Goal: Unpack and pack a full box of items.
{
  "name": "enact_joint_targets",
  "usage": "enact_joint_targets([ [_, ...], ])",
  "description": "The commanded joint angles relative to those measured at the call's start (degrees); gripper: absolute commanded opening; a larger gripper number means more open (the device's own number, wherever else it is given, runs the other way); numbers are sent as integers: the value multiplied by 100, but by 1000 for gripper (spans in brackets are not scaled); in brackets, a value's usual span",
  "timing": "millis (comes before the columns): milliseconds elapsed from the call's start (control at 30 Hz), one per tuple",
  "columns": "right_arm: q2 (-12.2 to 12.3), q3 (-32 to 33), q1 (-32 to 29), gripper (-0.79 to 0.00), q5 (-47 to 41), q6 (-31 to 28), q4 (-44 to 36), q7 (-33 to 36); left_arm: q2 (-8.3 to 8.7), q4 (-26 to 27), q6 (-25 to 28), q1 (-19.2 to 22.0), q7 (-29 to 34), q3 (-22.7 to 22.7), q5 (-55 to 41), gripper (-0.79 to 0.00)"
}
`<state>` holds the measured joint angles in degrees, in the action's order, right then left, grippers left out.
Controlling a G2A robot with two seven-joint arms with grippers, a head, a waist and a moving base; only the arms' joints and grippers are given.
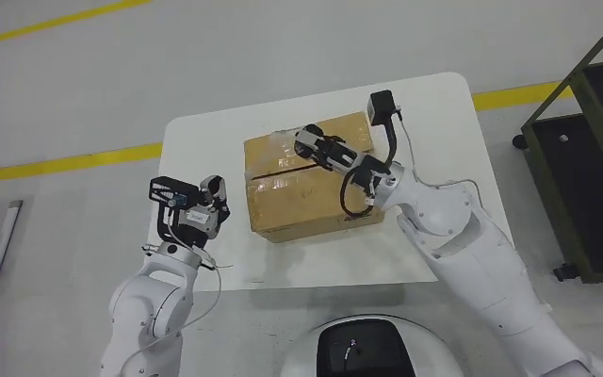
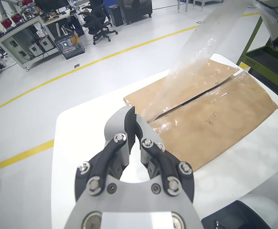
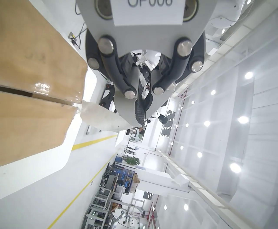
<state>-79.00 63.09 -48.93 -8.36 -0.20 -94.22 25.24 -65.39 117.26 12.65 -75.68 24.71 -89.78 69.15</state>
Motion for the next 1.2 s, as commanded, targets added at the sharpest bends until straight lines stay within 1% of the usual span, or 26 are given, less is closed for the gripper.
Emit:
enact_joint_targets([
  [0, 19, 52, -85, -785, 97, 17, 33, 26, -4, -3, -22, 23, 36, 47, -48, -785],
  [233, 68, 189, -450, -785, 230, 60, -201, 67, -14, 36, -56, 169, 115, 244, 16, -785],
  [500, 124, 420, -709, -785, 410, 180, -332, 58, -28, 75, 8, 351, 257, 486, -27, -785],
  [1000, 187, 565, -871, -785, 789, 518, -449, 141, -30, 57, -11, 321, 206, 496, -33, -785],
  [1067, 194, 573, -882, -785, 841, 570, -476, 158, -36, 44, -42, 319, 131, 555, 6, -785],
  [1167, 207, 601, -911, -785, 907, 650, -532, 178, -59, 21, -139, 464, 91, 749, 64, -785],
])
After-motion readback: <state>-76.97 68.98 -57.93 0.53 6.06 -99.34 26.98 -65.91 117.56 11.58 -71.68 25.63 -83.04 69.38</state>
